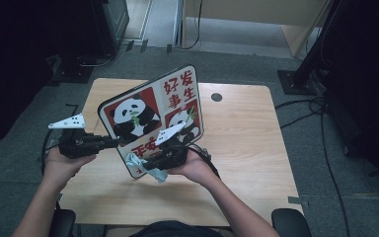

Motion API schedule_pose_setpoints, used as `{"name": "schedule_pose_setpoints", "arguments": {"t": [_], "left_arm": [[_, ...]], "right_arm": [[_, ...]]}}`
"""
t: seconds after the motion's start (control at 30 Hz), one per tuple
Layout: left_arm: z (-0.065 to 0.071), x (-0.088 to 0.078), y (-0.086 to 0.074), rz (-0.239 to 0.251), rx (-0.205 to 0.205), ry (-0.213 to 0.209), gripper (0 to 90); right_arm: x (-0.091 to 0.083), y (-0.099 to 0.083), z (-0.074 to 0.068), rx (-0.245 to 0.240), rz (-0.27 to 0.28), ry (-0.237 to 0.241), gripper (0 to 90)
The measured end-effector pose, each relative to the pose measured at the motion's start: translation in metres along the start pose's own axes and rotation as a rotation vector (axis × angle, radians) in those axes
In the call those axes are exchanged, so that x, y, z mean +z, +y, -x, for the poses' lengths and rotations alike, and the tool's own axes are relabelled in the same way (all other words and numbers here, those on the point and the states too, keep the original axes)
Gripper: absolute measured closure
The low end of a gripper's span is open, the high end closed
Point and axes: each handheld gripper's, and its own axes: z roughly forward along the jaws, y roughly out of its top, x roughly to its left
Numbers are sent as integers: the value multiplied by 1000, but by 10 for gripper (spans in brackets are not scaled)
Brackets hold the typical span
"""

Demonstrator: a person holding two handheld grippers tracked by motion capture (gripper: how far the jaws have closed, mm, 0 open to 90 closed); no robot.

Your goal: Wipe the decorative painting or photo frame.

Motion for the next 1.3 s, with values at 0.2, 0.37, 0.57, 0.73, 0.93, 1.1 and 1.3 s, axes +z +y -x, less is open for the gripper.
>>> {"name": "schedule_pose_setpoints", "arguments": {"t": [0.2,0.37,0.57,0.73,0.93,1.1,1.3], "left_arm": [[0,0,0,3,1,-1,784],[0,0,0,1,2,-5,784],[0,0,-1,5,2,-4,784],[0,0,-1,6,2,-4,785],[0,0,-1,9,2,-5,785],[-1,0,-1,9,1,-12,784],[0,0,-1,9,3,-11,784]], "right_arm": [[-13,9,-1,-1,22,-9,810],[-22,19,0,4,35,-8,810],[-43,42,0,-7,69,-39,810],[-58,60,-3,-18,101,-48,810],[-65,79,-5,-22,94,-59,810],[-73,96,-6,-47,100,-80,809],[-87,132,-10,-80,116,-111,809]]}}
